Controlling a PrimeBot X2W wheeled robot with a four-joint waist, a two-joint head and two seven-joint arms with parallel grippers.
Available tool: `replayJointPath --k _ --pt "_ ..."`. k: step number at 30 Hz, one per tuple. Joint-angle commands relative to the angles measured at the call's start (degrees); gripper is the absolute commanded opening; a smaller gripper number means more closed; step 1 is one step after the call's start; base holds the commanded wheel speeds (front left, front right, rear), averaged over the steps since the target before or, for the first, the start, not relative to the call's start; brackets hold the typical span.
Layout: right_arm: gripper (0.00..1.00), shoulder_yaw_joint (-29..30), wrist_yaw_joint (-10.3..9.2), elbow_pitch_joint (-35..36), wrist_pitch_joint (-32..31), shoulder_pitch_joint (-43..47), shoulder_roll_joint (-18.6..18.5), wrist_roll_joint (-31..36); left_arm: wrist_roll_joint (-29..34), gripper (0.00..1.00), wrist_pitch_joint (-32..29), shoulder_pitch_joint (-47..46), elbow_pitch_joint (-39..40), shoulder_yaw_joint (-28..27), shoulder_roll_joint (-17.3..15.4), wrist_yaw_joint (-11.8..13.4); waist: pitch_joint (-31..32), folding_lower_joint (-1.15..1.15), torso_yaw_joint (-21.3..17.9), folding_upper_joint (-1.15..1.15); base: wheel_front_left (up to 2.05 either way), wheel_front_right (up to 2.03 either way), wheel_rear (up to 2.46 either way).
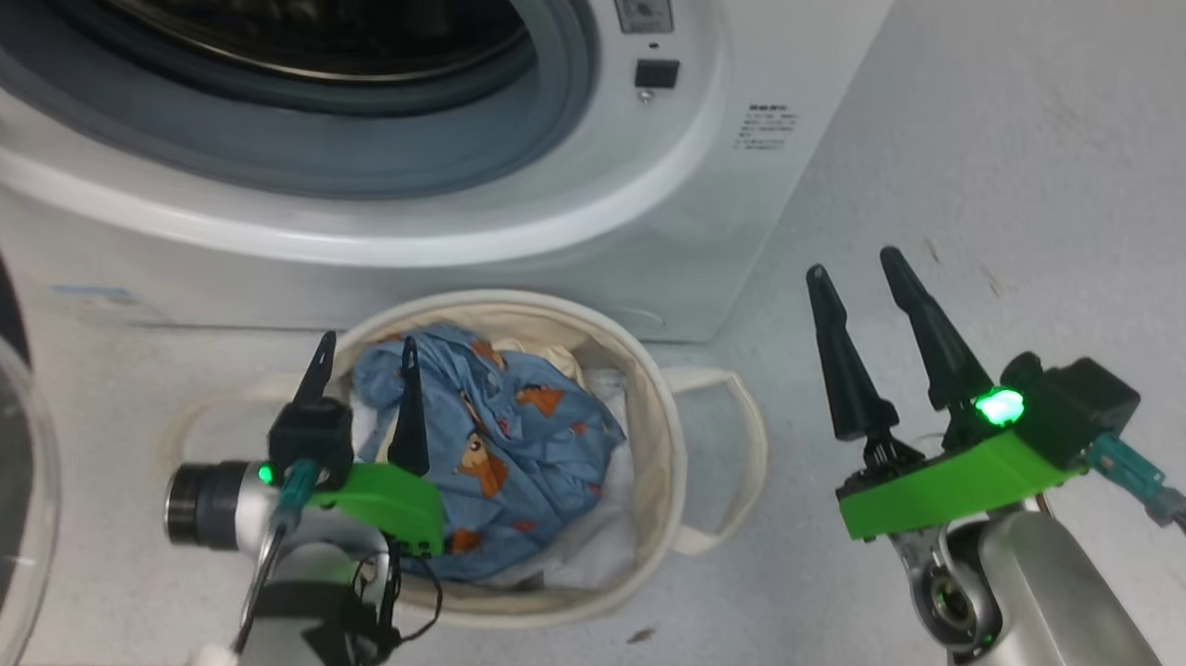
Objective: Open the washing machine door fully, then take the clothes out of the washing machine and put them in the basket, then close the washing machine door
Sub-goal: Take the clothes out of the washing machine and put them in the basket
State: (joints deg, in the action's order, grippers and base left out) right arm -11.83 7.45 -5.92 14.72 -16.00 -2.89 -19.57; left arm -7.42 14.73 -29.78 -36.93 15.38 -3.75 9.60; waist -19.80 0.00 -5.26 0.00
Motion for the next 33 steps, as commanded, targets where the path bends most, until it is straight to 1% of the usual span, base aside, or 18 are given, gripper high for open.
replayJointPath --k 1,7,12,13,18,22,25,28,33 --pt "1.0 -1.0 0.03 1.6 0.3 1.0 0.0 0.6 -0.4 1.0 0.3 2.1 4.6 -2.6 -0.8 0.5 2.1 0.0 1.4 0.0 0.0 0.0 0.0" --pt "1.0 0.1 0.03 1.5 0.3 2.8 0.0 1.3 1.2 1.0 0.3 9.5 18.8 -4.3 -0.7 1.4 4.6 0.0 3.4 0.0 0.0 0.0 0.0" --pt "1.0 0.5 0.03 1.3 0.3 3.8 0.0 1.2 1.9 1.0 0.3 14.7 26.6 -5.1 -0.3 2.1 6.2 0.0 4.1 0.0 0.0 0.0 0.0" --pt "1.0 0.5 0.03 1.3 0.3 3.8 0.0 1.2 1.9 1.0 0.3 14.7 26.6 -5.1 -0.3 2.1 6.2 0.0 4.1 0.0 0.0 0.0 0.0" --pt "1.0 1.4 0.03 1.1 0.3 5.4 0.0 0.8 1.7 1.0 0.3 19.1 31.9 -5.6 0.1 2.9 8.1 0.0 4.3 0.0 0.0 0.0 0.0" --pt "1.0 1.5 0.03 0.7 0.3 6.4 0.0 0.7 1.2 1.0 0.3 21.9 34.6 -5.1 0.5 2.8 9.7 0.0 4.1 0.0 0.0 0.0 0.0" --pt "1.0 1.7 0.03 0.5 0.3 7.0 0.0 0.2 0.6 1.0 0.3 23.4 35.8 -4.7 0.6 1.9 10.8 0.0 4.0 0.0 0.0 0.0 0.0" --pt "1.0 1.7 0.03 0.3 0.3 7.4 0.0 -0.4 1.0 1.0 0.3 24.8 36.0 -3.4 0.7 -0.3 11.9 0.0 3.8 0.0 0.0 0.0 0.0" --pt "1.0 3.7 0.03 0.3 0.3 7.8 0.0 -1.2 1.8 1.0 0.3 26.5 35.8 -3.8 0.7 -0.3 13.7 0.0 3.6 0.0 0.0 0.0 0.0"
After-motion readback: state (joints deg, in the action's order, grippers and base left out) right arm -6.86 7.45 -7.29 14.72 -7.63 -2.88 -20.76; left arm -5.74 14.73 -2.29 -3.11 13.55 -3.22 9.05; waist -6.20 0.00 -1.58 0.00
